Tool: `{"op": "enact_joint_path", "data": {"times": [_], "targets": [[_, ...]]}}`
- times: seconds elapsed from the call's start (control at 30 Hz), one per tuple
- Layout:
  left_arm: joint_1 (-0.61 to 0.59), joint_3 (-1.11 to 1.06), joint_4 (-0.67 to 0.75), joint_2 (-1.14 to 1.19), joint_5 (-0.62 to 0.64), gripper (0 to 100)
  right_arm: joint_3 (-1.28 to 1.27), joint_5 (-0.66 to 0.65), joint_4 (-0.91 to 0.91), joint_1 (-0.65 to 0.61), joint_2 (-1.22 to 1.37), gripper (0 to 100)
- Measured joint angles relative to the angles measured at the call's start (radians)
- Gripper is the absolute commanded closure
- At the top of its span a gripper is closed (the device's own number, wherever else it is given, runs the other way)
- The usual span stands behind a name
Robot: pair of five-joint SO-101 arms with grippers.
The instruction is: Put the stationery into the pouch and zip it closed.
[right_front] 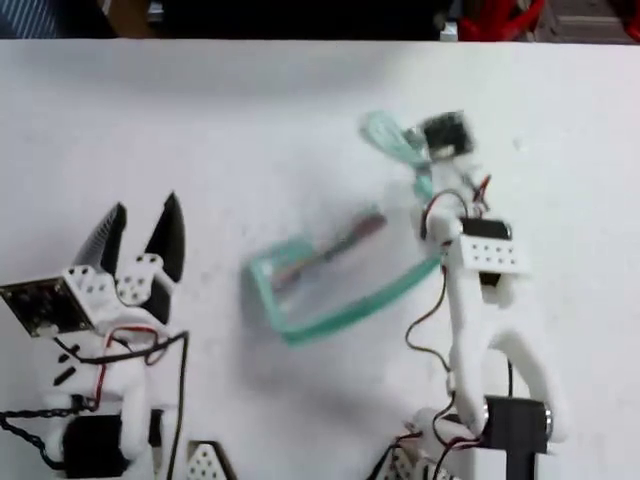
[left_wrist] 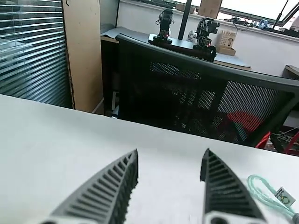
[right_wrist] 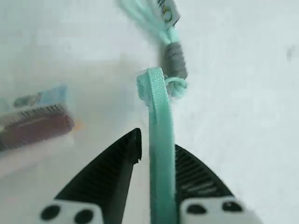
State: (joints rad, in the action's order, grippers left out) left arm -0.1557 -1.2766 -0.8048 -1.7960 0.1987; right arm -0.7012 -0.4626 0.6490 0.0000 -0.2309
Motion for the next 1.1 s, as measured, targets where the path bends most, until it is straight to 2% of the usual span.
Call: {"op": "enact_joint_path", "data": {"times": [0.1, 0.2, 0.3, 0.37, 0.4, 0.5, 0.6, 0.67, 0.77, 0.9, 1.0, 1.1], "targets": [[0.002, 0.000, 0.000, 0.000, 0.000, 78, -0.005, -0.181, 0.143, -0.020, 0.002, 62.6], [0.025, 0.000, 0.000, 0.000, 0.000, 78, -0.005, -0.293, 0.244, -0.072, 0.000, 62.2], [0.038, -0.028, 0.002, 0.000, 0.000, 78, -0.005, -0.336, 0.279, -0.084, -0.020, 62.5], [0.048, -0.054, 0.020, 0.002, -0.025, 78, 0.012, -0.344, 0.288, -0.083, -0.054, 68.0], [0.057, -0.068, 0.034, 0.000, -0.041, 78, 0.017, -0.344, 0.292, -0.078, -0.077, 74.1], [0.098, -0.109, 0.074, 0.000, -0.110, 78, 0.018, -0.344, 0.315, -0.034, -0.157, 99.6], [0.169, -0.133, 0.097, 0.012, -0.203, 81, 0.020, -0.344, 0.322, 0.020, -0.241, 93.2], [0.209, -0.135, 0.097, 0.014, -0.262, 84, 0.020, -0.345, 0.316, 0.058, -0.264, 98.2], [0.210, -0.135, 0.095, 0.012, -0.324, 86, 0.020, -0.287, 0.310, 0.106, -0.267, 98.0], [0.127, -0.046, 0.028, 0.015, -0.351, 86, 0.071, -0.089, 0.328, 0.110, -0.267, 98.1], [0.049, 0.103, -0.063, 0.092, -0.376, 86, 0.170, 0.081, 0.427, 0.087, -0.275, 98.1], [0.028, 0.285, -0.178, 0.264, -0.431, 86, 0.330, 0.178, 0.589, 0.012, -0.313, 98.1]]}}
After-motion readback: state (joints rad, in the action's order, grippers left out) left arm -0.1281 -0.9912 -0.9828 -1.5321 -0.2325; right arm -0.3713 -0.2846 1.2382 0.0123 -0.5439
